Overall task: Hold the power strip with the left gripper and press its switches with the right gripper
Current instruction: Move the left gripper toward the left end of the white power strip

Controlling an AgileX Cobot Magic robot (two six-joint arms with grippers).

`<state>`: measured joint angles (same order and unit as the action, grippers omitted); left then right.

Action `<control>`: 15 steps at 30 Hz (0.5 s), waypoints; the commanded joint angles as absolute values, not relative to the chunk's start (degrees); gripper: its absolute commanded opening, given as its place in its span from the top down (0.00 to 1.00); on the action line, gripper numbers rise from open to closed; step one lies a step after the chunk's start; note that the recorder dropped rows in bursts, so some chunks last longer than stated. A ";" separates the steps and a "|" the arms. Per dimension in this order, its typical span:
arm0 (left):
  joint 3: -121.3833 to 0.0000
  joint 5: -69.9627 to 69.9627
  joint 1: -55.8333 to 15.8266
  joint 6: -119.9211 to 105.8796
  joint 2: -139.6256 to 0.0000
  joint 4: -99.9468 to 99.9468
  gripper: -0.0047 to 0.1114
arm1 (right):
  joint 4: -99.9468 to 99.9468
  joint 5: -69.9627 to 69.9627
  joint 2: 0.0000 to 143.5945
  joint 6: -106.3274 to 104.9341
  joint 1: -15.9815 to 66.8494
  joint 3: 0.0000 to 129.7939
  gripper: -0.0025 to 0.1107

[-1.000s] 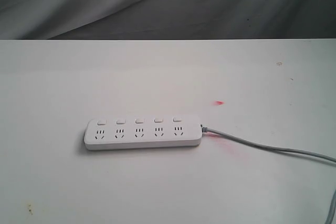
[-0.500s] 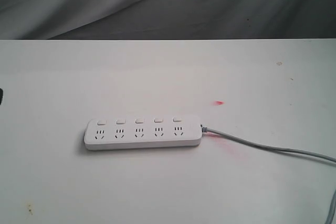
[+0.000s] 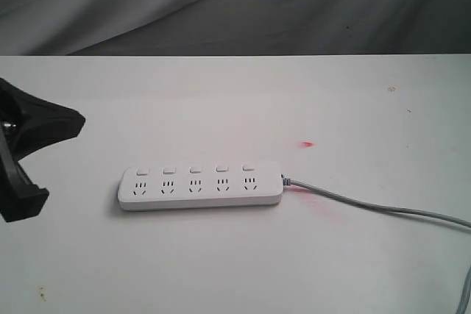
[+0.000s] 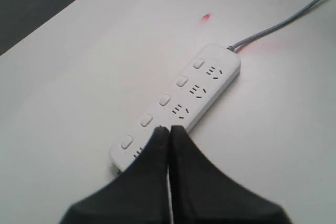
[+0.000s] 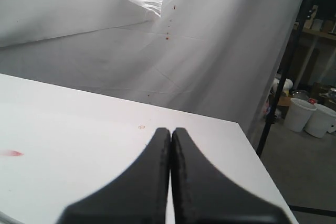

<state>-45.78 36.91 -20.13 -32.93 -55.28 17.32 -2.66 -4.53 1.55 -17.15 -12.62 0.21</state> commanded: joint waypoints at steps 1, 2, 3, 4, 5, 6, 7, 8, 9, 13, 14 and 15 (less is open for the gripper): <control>-47.04 37.64 -18.91 -46.17 -59.20 28.79 0.96 | -2.96 -4.51 1.36 -17.11 -13.01 0.00 0.98; -47.04 37.64 -18.91 -48.61 -60.21 29.65 0.96 | -2.96 -4.51 1.36 -17.11 -13.01 0.00 0.98; -47.04 37.81 -18.74 -49.70 -60.72 30.20 0.96 | -2.96 -4.51 1.36 -17.11 -13.01 0.00 0.98; -47.04 37.81 -18.24 -50.41 -61.13 30.59 0.96 | -2.96 -4.51 1.36 -17.11 -13.01 0.00 0.98; -46.82 38.28 -16.71 -51.97 -61.81 31.25 0.96 | -2.96 -4.51 1.36 -17.11 -13.01 0.00 0.98; -46.82 38.98 -15.39 -53.52 -62.37 32.33 0.96 | -2.96 -4.51 1.36 -17.11 -13.01 0.00 0.98; -46.82 40.07 -13.45 -55.96 -63.07 34.21 0.96 | -2.96 -4.51 1.36 -17.11 -13.01 0.00 0.98; -46.82 41.10 -11.26 -59.01 -63.76 37.21 0.96 | -2.96 -4.51 1.36 -17.11 -13.01 0.00 0.98; -46.82 41.69 -9.09 -62.04 -64.27 40.24 0.96 | -2.96 -4.51 1.36 -17.11 -13.01 0.00 0.98; -46.82 42.44 -1.38 -74.49 -66.83 50.33 0.96 | -2.96 -4.51 1.36 -17.11 -13.01 0.00 0.98; -46.82 42.44 0.03 -76.81 -67.56 50.22 0.96 | -2.96 -4.51 1.36 -17.11 -13.01 0.00 0.98; -46.82 42.44 0.93 -78.19 -68.24 49.07 0.96 | -2.96 -4.51 1.36 -17.11 -13.01 0.00 0.98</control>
